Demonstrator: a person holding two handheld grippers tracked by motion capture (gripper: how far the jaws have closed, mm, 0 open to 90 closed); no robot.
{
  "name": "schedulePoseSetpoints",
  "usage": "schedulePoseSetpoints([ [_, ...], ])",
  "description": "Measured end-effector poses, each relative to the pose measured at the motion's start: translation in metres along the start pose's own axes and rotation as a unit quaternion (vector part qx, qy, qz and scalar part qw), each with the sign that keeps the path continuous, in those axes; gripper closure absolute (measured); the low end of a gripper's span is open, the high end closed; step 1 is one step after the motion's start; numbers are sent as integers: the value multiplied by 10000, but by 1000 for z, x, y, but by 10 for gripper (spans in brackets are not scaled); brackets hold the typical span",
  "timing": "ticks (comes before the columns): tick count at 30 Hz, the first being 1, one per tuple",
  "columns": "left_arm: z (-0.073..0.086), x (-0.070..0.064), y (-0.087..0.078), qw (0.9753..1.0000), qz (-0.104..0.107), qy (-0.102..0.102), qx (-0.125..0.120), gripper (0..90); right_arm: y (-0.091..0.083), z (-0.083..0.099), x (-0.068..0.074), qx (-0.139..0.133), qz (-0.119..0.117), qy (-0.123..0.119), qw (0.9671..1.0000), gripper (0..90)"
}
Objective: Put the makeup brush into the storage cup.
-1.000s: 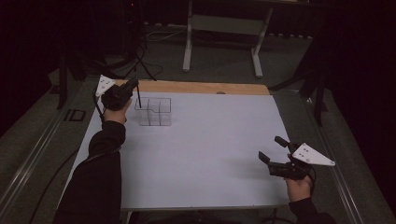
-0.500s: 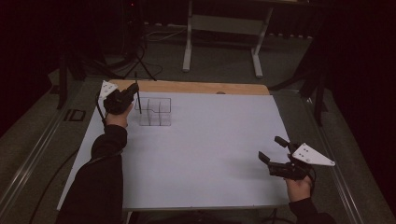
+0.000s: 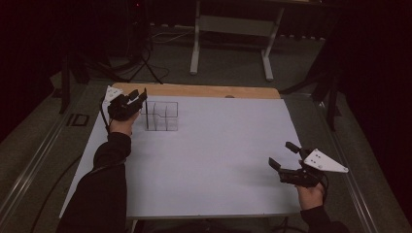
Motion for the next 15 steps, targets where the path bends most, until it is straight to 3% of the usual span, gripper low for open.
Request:
schedulePoseSetpoints([
  [2, -2, 0, -1, 9999, -79, -18, 132, 304, 0, 0, 0, 1, 5, -3, 10000, 134],
  [7, -5, -4, -5, 9996, -153, 136, 211, 183, 0, 0, 0, 2, 14, -4, 10000, 134],
  [11, -8, -8, -11, 9996, -4, 168, 234, 125, 0, 0, 1, 6, 10, 4, 10000, 134],
  [13, -8, -12, -13, 9991, 187, 242, 280, 59, 0, 0, 1, 6, 1, -6, 10000, 134],
  [15, -8, -17, -17, 9984, 249, 375, 341, 21, 0, 0, 1, 3, -2, -7, 10000, 134],
])
Point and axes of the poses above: each handheld gripper's, and its own axes: y roughly forward along the jaws, z roughly out of its underside, x roughly to its left, the point moved 6 cm from there along y, roughly forward along the jaws, and after that the axes turned 8 degrees about y, right-handed, at the moved point
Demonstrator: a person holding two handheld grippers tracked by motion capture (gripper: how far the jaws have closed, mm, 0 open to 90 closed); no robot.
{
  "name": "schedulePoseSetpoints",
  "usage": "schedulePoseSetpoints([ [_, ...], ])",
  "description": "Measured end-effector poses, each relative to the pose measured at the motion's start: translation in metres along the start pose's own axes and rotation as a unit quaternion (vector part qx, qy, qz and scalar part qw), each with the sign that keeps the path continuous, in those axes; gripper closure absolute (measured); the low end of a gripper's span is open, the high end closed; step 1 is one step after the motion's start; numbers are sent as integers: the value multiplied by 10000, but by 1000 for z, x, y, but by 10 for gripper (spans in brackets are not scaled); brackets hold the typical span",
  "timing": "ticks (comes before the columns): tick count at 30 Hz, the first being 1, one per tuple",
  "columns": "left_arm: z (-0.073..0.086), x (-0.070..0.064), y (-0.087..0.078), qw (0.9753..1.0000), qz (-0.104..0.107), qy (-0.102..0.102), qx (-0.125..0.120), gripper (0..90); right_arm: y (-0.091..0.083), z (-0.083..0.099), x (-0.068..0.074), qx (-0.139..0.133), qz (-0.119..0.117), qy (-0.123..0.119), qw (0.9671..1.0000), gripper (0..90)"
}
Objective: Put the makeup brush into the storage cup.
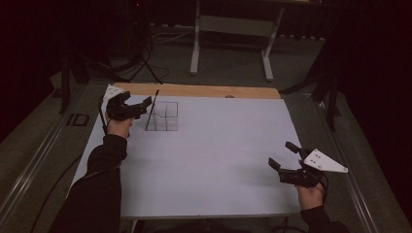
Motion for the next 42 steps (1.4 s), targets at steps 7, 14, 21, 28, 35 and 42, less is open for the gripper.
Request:
schedulePoseSetpoints([
  [7, -5, -17, -13, 9991, 368, 195, 23, 4, 0, 0, 0, 2, 7, 11, 10000, 135],
  [14, -8, -27, -26, 9975, 605, 365, 52, 4, -1, 0, 0, 5, 15, 22, 10000, 134],
  [21, -9, -34, -38, 9967, 714, 377, 46, 5, -1, 0, 0, 5, 17, 28, 10000, 134],
  [28, -4, -45, -49, 9959, 840, 324, 25, 5, -2, 0, 0, 5, 19, 25, 10000, 134],
  [35, 5, -57, -59, 9952, 896, 382, 103, 5, -2, 0, 0, 1, 29, 24, 10000, 134],
  [42, 18, -69, -72, 9937, 1032, 414, 169, 5, -2, 0, 1, 8, 32, -13, 10000, 134],
])
Point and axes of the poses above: each handheld gripper's, and its own axes: y roughly forward along the jaws, z roughly out of its underside, x roughly to its left, the point moved 6 cm from there along y, roughly forward along the jaws, and after that the axes turned 8 degrees about y, right-handed, at the moved point
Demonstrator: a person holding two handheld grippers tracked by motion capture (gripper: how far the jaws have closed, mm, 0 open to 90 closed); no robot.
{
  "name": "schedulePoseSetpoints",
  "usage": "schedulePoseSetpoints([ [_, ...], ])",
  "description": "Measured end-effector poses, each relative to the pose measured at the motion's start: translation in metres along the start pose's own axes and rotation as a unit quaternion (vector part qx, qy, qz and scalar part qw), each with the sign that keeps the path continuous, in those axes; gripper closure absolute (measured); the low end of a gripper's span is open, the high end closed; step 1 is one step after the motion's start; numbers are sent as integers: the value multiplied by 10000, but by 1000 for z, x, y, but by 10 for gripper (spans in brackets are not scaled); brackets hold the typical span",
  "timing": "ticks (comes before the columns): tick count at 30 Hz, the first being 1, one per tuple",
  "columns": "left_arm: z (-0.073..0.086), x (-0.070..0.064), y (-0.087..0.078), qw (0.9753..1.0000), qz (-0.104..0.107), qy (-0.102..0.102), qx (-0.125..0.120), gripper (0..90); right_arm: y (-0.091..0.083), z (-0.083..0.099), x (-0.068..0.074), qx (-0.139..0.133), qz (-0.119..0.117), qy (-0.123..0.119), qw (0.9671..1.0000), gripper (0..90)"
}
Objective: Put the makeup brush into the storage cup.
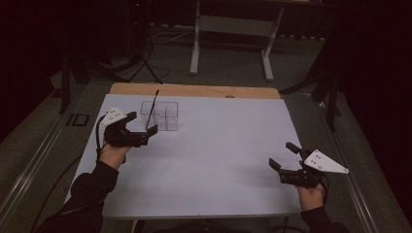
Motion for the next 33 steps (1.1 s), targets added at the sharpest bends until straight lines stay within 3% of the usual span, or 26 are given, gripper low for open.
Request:
schedulePoseSetpoints([
  [6, 15, -13, -5, 9997, -3, -30, 246, 5, 0, 0, 0, -2, -3, -12, 10000, 134],
  [9, 23, -20, -6, 9997, 47, -23, 255, 5, 0, 0, 1, -4, -6, -11, 10000, 134],
  [12, 29, -25, -8, 9996, 103, -144, 207, 5, 0, 0, 1, 2, -5, -11, 10000, 134],
  [24, 49, -49, -10, 9991, 328, 12, 253, 5, 0, 0, 1, 20, -15, 3, 10000, 134],
  [33, 62, -61, -11, 9988, 347, 115, 337, 5, 0, 0, 1, 15, -9, -19, 10000, 134],
])
Point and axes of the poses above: each handheld gripper's, and its own axes: y roughly forward along the jaws, z roughly out of its underside, x roughly to its left, the point moved 6 cm from there along y, roughly forward along the jaws, and after that the axes turned 8 degrees about y, right-handed, at the moved point
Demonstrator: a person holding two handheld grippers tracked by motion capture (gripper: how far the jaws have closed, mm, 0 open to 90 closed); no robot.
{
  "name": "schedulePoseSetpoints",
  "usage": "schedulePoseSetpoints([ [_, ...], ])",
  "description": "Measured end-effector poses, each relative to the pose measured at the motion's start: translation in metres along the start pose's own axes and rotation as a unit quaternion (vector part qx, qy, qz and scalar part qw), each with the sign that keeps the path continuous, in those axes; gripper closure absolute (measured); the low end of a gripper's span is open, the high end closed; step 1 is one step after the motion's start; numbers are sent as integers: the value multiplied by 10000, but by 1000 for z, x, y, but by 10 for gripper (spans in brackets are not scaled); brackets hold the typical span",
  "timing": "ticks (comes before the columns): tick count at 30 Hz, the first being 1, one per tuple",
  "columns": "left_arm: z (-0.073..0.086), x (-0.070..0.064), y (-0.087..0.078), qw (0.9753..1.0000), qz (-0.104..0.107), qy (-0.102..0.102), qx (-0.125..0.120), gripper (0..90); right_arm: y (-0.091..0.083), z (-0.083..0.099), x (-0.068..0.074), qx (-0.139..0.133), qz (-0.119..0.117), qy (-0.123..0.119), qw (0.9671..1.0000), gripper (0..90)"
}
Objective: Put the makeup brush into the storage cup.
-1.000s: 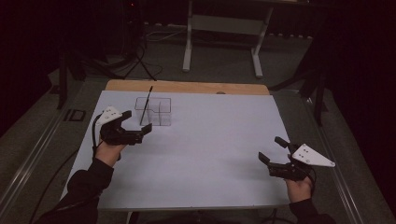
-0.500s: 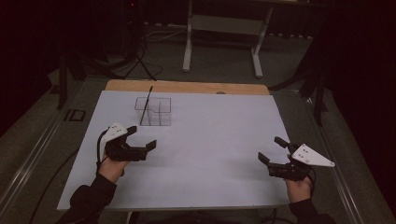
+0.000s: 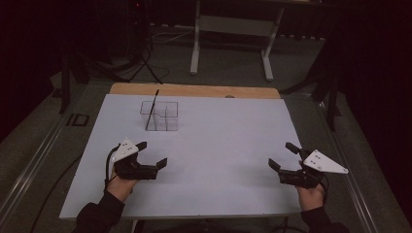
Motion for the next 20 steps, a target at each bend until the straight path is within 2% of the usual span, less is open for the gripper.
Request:
schedulePoseSetpoints([
  [4, 4, -3, -2, 9999, -28, 101, -1, 5, 0, 0, 0, 0, -1, 1, 10000, 134],
  [5, 4, -4, -3, 9998, -59, 151, -112, 5, 0, 0, 0, 3, 2, 1, 10000, 134],
  [9, 8, -1, -4, 9998, -105, 119, -131, 5, -1, 0, 0, -1, 2, -2, 10000, 134],
  [12, 12, -3, -1, 9999, -86, 110, -51, 5, 0, 1, -1, 11, 2, 17, 10000, 134],
  [16, 15, -6, 2, 9997, -53, 240, 55, 5, 0, 1, 0, 40, -18, 47, 10000, 134],
  [20, 16, -4, 4, 9998, -91, 197, 46, 5, 0, 2, 0, 37, -27, 67, 10000, 134],
])
Point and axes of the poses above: each handheld gripper's, and its own axes: y roughly forward along the jaws, z roughly out of its underside, x roughly to its left, the point moved 6 cm from there along y, roughly forward along the jaws, and after that the axes turned 8 degrees about y, right-handed, at the moved point
